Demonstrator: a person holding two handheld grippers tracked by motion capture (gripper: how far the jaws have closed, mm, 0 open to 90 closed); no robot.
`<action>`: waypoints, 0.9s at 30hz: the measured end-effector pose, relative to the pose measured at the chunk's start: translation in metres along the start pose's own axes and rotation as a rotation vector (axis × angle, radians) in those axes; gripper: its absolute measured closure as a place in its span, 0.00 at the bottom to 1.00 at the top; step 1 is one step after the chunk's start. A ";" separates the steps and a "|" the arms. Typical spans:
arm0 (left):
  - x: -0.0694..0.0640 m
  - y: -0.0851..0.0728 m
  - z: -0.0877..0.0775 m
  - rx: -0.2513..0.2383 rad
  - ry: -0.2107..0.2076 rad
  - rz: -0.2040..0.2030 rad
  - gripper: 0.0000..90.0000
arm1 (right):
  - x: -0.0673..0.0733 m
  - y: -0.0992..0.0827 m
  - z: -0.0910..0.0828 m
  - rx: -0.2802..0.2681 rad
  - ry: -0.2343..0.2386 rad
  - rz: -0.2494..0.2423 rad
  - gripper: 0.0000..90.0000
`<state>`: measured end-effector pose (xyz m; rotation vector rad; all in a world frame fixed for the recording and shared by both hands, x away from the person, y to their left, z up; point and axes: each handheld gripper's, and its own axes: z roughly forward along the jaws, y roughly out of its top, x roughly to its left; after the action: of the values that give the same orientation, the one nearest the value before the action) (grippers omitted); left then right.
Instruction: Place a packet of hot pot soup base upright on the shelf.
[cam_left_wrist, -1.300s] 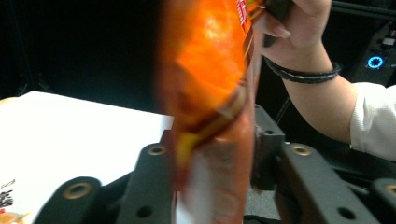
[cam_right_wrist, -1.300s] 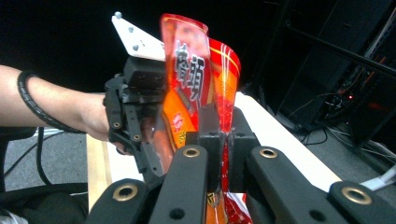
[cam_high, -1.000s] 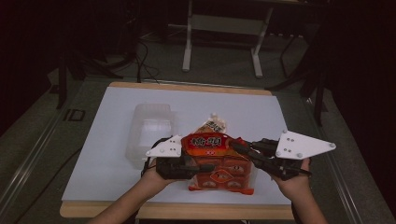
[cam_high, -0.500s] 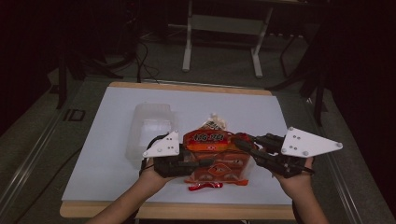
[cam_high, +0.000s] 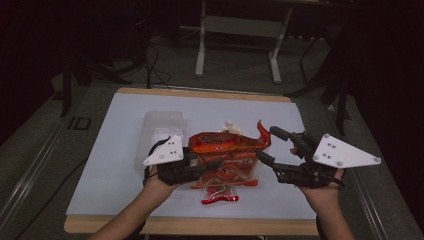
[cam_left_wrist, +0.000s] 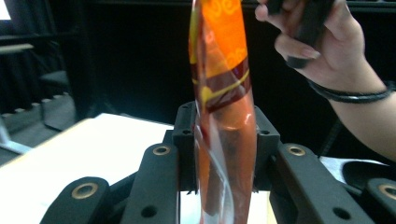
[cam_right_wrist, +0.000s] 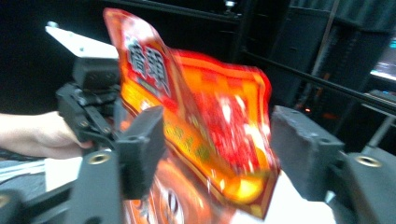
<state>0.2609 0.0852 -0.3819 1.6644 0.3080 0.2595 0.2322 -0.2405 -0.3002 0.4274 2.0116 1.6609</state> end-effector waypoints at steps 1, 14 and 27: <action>0.000 0.000 0.000 0.000 0.000 0.000 0.79 | -0.001 -0.001 0.000 -0.005 -0.003 0.011 0.28; 0.025 0.012 -0.029 -0.059 0.183 0.006 0.79 | -0.008 -0.016 -0.007 -0.007 -0.005 0.055 0.13; 0.061 0.013 -0.057 -0.098 0.378 0.009 0.79 | -0.014 -0.032 -0.006 0.019 -0.023 0.083 0.13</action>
<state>0.2986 0.1581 -0.3634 1.5150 0.5624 0.5895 0.2430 -0.2593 -0.3283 0.5405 2.0194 1.6793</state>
